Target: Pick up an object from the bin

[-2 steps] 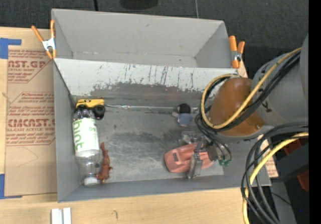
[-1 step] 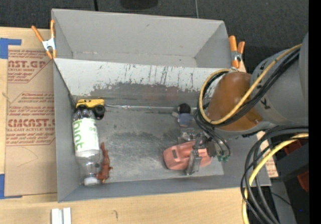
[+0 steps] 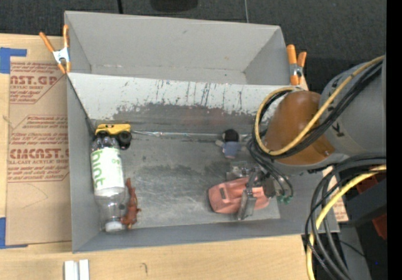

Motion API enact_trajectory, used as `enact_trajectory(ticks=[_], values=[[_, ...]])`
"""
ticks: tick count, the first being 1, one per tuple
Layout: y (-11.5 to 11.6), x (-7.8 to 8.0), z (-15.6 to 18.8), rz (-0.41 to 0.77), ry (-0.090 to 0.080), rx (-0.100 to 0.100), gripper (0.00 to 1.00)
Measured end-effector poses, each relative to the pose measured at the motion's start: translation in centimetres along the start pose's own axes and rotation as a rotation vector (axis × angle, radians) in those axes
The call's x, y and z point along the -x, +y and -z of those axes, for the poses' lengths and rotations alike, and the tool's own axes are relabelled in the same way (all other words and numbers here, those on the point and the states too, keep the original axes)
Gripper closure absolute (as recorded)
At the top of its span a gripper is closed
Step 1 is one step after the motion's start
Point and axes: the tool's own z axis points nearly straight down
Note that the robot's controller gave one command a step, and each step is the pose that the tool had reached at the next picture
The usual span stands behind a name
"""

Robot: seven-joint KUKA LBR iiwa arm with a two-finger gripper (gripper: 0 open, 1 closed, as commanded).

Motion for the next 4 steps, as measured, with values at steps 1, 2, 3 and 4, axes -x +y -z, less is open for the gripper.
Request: enact_trajectory(ticks=[1, 2, 3, 4], values=[[0.19, 0.62, -0.79, -0.011, 0.002, 0.000, 1.00], [0.30, 0.80, -0.97, -0.018, 0.006, -0.002, 1.00], [0.50, 0.61, -0.91, -0.032, -0.001, -0.004, 1.00], [0.45, 0.46, -0.96, -0.037, -0.005, -0.003, 1.00]])
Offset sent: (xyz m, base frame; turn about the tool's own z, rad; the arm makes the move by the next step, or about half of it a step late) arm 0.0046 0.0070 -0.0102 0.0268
